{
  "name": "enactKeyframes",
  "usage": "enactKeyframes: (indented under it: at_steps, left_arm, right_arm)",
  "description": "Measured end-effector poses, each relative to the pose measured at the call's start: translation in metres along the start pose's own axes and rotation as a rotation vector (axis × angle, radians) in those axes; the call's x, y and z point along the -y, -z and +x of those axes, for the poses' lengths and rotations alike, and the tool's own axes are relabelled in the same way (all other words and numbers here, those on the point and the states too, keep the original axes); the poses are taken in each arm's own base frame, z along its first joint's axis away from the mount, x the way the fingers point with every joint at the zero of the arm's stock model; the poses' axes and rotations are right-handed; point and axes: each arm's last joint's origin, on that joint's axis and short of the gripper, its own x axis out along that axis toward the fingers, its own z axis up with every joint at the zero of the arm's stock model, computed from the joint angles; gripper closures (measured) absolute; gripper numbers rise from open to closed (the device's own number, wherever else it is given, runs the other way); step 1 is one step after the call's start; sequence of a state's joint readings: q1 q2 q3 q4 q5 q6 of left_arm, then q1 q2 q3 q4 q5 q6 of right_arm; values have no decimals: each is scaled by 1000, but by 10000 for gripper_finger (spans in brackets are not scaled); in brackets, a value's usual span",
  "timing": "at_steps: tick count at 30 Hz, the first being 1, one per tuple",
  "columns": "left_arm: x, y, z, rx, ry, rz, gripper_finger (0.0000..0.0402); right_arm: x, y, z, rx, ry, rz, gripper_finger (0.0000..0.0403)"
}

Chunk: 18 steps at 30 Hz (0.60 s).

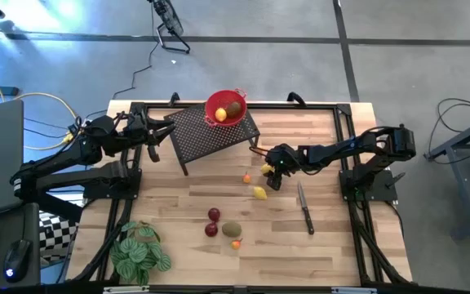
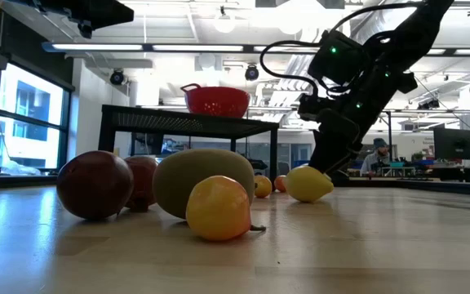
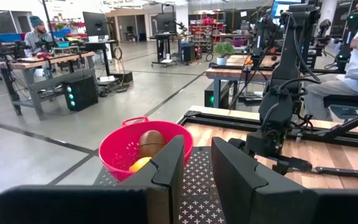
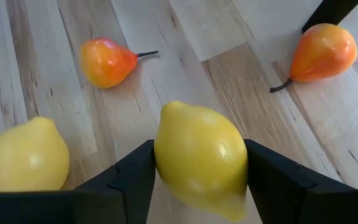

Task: Pick & Place Fruit
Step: Put the top lemon into the red strainer bowl on the shelf

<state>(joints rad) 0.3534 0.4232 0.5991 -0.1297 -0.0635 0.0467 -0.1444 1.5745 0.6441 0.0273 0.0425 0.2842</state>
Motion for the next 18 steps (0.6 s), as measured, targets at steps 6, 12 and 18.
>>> enactKeyframes:
  at_steps: [6,12,18]
  left_arm:
    - [0,-1,0,8,0,-1,325]
    - [0,-3,0,27,-1,-2,325]
    - [0,-3,0,31,-1,-2,325]
  right_arm:
    - [-1,-3,-3,29,-10,1,195]
    - [-3,-11,-16,88,-41,12,191]
    - [-3,-26,-41,223,-51,16,195]
